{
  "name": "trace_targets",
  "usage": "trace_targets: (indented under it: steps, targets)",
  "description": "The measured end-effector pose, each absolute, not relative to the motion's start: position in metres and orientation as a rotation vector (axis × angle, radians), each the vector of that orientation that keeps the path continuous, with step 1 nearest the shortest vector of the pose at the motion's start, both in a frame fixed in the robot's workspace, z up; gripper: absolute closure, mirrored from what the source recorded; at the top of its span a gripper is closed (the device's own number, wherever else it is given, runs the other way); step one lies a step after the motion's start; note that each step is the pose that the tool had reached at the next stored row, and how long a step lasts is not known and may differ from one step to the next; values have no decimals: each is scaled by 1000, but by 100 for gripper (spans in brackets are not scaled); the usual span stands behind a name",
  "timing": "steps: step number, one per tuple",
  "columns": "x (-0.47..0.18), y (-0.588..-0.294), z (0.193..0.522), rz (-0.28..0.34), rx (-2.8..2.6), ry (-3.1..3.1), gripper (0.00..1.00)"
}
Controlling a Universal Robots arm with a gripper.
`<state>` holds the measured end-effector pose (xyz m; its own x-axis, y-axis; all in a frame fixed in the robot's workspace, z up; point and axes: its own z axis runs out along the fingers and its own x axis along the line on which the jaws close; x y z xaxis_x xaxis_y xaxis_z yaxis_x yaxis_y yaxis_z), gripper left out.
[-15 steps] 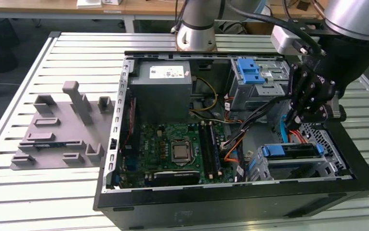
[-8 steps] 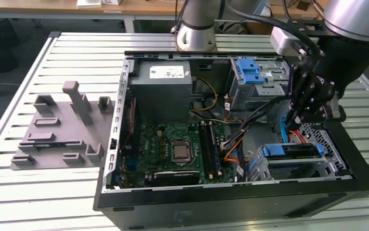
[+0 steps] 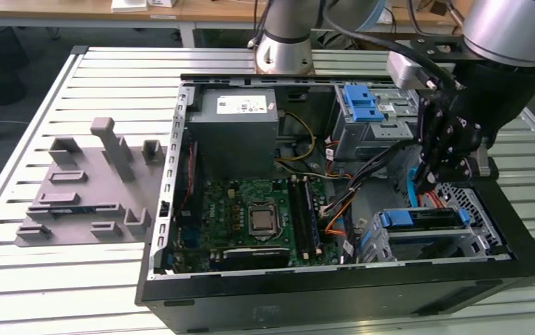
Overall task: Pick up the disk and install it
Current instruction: 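Insert the second disk wire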
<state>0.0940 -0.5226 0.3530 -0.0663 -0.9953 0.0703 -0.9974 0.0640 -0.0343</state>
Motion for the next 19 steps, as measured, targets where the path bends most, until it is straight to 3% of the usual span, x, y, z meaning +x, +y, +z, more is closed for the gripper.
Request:
trace_targets:
  steps: [19]
  targets:
    - [94, -531, 347, 102, 2135, -2281, 84]
